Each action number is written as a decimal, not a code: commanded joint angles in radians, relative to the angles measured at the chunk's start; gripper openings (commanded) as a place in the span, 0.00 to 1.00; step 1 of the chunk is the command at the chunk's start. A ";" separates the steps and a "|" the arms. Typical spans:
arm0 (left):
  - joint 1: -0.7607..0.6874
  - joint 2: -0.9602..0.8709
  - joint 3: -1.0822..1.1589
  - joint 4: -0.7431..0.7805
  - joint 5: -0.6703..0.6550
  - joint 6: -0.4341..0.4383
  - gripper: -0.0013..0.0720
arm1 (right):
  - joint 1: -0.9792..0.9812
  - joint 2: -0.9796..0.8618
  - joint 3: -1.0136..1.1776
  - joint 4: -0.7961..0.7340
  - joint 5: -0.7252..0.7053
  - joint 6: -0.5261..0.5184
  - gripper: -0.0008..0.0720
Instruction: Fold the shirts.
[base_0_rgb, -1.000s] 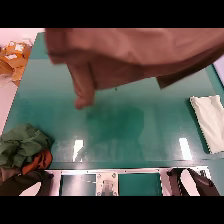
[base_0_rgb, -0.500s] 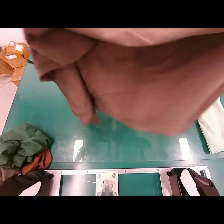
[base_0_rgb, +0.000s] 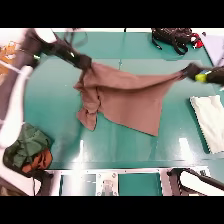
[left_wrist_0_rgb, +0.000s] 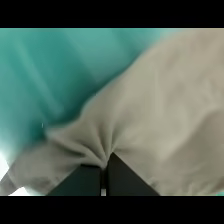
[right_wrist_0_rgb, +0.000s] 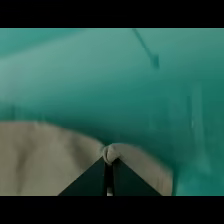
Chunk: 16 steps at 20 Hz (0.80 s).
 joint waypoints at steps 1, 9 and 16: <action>0.002 -0.189 -0.003 -0.005 0.085 0.010 0.43 | 0.036 -0.230 -0.056 0.008 -0.074 0.035 0.04; 0.177 -0.147 0.217 -0.018 -0.262 -0.074 0.73 | -0.212 -0.184 -0.005 -0.045 0.327 0.048 0.49; 0.254 -0.112 0.095 -0.046 -0.377 -0.113 0.73 | -0.245 0.038 -0.481 -0.067 0.385 0.108 0.62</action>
